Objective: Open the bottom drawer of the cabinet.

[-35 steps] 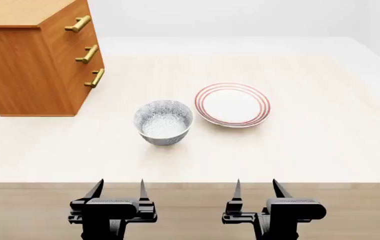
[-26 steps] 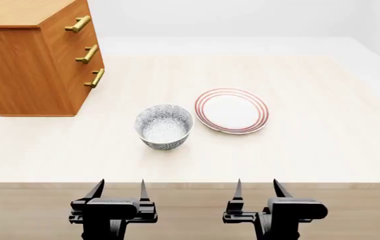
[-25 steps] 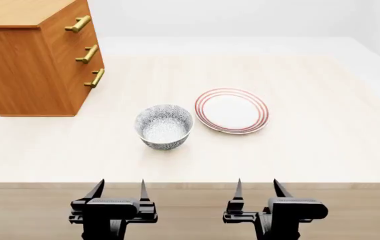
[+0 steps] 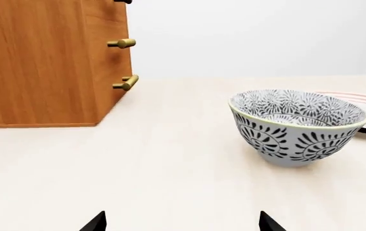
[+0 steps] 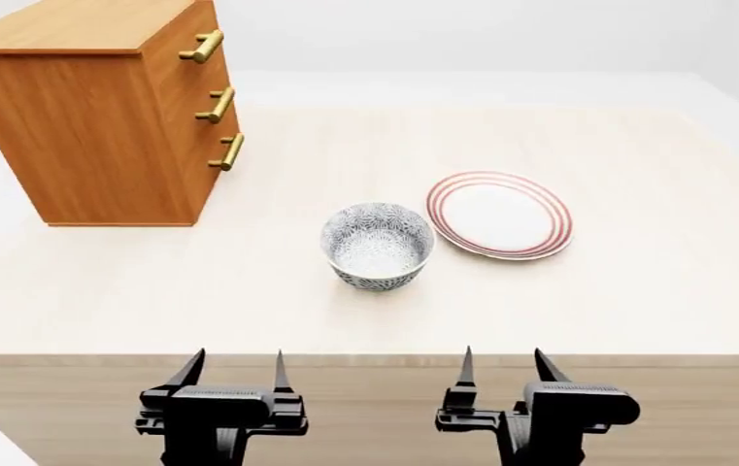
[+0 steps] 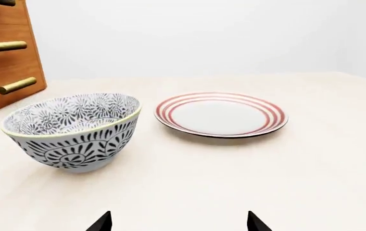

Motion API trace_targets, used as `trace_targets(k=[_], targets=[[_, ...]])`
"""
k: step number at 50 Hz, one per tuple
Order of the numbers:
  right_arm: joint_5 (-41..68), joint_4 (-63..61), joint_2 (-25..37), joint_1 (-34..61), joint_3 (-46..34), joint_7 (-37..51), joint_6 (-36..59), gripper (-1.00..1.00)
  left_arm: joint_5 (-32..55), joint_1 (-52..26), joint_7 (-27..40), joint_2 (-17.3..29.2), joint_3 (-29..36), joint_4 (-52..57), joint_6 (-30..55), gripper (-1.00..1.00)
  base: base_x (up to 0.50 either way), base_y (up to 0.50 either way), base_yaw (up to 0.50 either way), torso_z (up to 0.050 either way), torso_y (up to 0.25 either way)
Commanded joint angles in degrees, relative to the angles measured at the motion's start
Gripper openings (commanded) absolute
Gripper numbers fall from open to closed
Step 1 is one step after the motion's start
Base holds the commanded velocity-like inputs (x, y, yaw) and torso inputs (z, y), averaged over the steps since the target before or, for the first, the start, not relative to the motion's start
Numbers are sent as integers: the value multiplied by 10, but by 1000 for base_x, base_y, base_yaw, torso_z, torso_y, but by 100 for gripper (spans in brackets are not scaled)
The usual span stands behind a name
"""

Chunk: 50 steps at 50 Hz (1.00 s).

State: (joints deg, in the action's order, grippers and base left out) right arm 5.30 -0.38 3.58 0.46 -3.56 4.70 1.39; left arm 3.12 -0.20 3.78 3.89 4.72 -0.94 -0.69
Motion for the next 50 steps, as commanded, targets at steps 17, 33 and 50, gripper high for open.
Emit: trace_targets(k=[17, 33, 50], targets=[[139, -433, 58, 182, 25, 73, 561, 100, 36, -196, 56, 29, -14, 359, 522, 100, 0, 0, 0, 0, 0], [136, -398, 70, 220, 21, 76, 552, 100, 43, -219, 58, 38, 2, 368, 539, 100, 49, 0, 0, 0, 0], [143, -385, 70, 214, 19, 76, 537, 100, 47, -210, 62, 45, 8, 346, 511, 100, 500, 0, 0, 0, 0]])
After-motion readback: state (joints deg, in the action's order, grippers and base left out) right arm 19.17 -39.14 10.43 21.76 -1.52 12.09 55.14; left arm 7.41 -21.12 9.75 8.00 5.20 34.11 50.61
